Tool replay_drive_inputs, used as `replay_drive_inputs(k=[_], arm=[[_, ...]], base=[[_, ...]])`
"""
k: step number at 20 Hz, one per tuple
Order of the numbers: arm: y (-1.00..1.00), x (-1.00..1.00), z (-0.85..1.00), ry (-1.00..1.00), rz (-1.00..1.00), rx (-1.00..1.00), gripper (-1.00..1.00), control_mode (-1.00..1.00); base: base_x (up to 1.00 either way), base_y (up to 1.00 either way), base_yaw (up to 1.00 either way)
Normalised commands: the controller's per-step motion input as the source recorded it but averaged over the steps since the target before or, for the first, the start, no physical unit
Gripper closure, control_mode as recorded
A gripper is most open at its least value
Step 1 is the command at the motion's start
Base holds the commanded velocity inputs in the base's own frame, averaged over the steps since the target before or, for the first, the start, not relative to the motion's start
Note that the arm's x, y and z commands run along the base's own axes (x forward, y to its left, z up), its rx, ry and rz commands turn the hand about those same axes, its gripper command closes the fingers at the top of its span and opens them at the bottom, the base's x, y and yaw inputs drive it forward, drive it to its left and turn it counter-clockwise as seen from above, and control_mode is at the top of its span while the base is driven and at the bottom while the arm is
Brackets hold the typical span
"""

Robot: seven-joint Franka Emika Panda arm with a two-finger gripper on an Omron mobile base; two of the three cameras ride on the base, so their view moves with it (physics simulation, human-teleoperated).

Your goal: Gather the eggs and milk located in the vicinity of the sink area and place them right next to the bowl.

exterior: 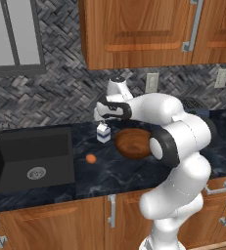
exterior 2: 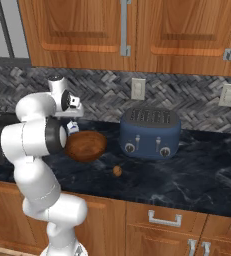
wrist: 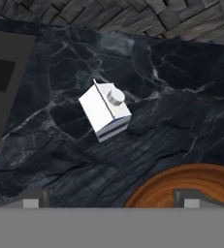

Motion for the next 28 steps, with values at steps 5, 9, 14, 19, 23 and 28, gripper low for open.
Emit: replay_drive_inputs(k=[5, 9, 14, 19, 23, 28], arm=[[0.00, 0.22, -0.11, 0.04, 0.00, 0.00, -1.00, -1.00], [0.04, 0.23, -0.19, 0.06, 0.00, 0.00, -1.00, -1.00], [0.08, 0.17, -0.13, 0.05, 0.00, 0.00, -1.00, -1.00], [0.10, 0.15, -0.06, 0.06, 0.00, 0.00, -1.00, -1.00], [0.09, 0.18, -0.05, 0.07, 0.00, 0.00, -1.00, -1.00], [0.02, 0.25, -0.10, 0.07, 0.00, 0.00, -1.00, -1.00]], base=[[0.00, 0.00, 0.00], [0.00, 0.00, 0.00], [0.00, 0.00, 0.00], [0.00, 0.00, 0.00], [0.00, 0.00, 0.00], [0.00, 0.00, 0.00]])
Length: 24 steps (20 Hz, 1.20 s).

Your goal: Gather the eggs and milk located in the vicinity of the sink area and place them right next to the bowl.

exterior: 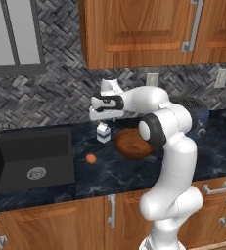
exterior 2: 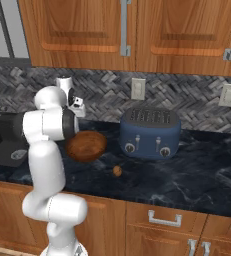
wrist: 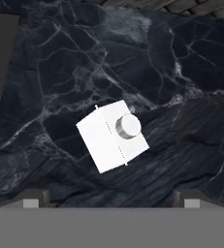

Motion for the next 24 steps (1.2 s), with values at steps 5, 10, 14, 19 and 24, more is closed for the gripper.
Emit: replay_drive_inputs(k=[5, 10, 14, 19, 24], arm=[[0.01, 0.33, -0.14, 0.06, 0.00, 0.00, -1.00, -1.00], [0.02, 0.26, -0.11, 0.05, 0.00, 0.00, -1.00, -1.00], [0.01, 0.09, -0.09, 0.05, 0.00, 0.00, -1.00, -1.00], [0.00, 0.09, -0.12, 0.08, 0.00, 0.00, -1.00, -1.00], [0.00, 0.08, -0.17, 0.09, 0.00, 0.00, -1.00, -1.00]], base=[[0.00, 0.00, 0.00], [0.00, 0.00, 0.00], [0.00, 0.00, 0.00], [0.00, 0.00, 0.00], [0.00, 0.00, 0.00]])
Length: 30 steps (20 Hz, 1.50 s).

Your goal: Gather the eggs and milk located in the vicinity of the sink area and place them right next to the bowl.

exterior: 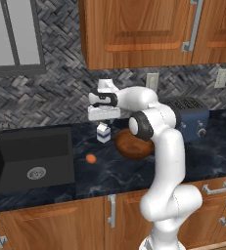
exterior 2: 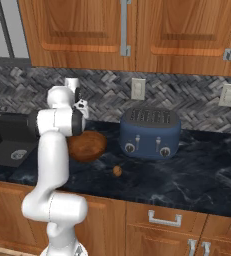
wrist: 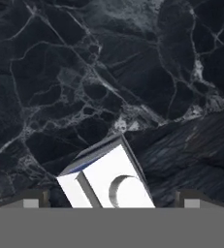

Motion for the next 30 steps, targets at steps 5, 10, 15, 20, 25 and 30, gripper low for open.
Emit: replay_drive_inputs(k=[5, 10, 15, 20, 25, 30], arm=[[0.00, 0.08, -0.20, 0.10, 0.00, 0.00, -1.00, -1.00], [0.00, 0.06, -0.22, 0.11, 0.00, 0.00, -1.00, -1.00], [0.00, 0.01, -0.21, 0.10, 0.00, 0.00, -1.00, -1.00], [0.00, 0.00, -0.10, 0.08, 0.00, 0.00, -1.00, -1.00], [0.02, 0.00, -0.09, 0.08, 0.00, 0.00, 1.00, -1.00], [0.00, 0.00, -0.05, 0.05, 0.00, 0.00, 1.00, -1.00]], base=[[0.00, 0.00, 0.00], [0.00, 0.00, 0.00], [0.00, 0.00, 0.00], [0.00, 0.00, 0.00], [0.00, 0.00, 0.00], [0.00, 0.00, 0.00]])
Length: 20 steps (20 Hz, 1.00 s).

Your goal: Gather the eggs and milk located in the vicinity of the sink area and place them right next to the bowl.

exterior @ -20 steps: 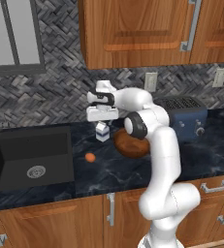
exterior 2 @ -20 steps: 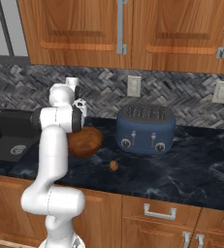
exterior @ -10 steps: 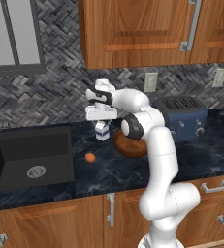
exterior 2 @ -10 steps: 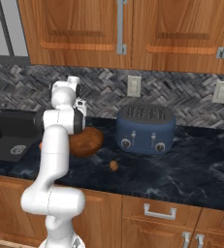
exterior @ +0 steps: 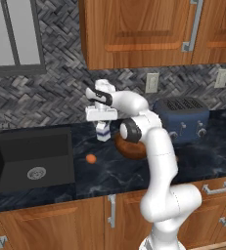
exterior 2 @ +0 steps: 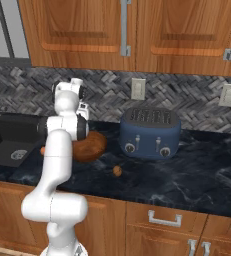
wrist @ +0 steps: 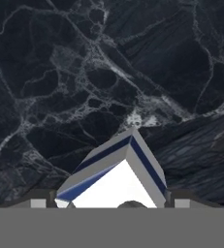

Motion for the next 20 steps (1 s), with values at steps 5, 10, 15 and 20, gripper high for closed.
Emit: replay_drive_inputs(k=[5, 10, 15, 20], arm=[[0.00, 0.00, 0.00, 0.00, 0.00, 0.00, 1.00, -1.00], [-0.14, -0.08, 0.00, 0.00, 0.00, 0.00, 1.00, -1.00], [-0.27, -0.18, 0.00, 0.00, 0.00, 0.00, 1.00, -1.00], [-0.09, -0.08, 0.00, 0.00, 0.00, 0.00, 1.00, -1.00]], base=[[0.00, 0.00, 0.00], [0.00, 0.00, 0.00], [0.00, 0.00, 0.00], [0.00, 0.00, 0.00]])
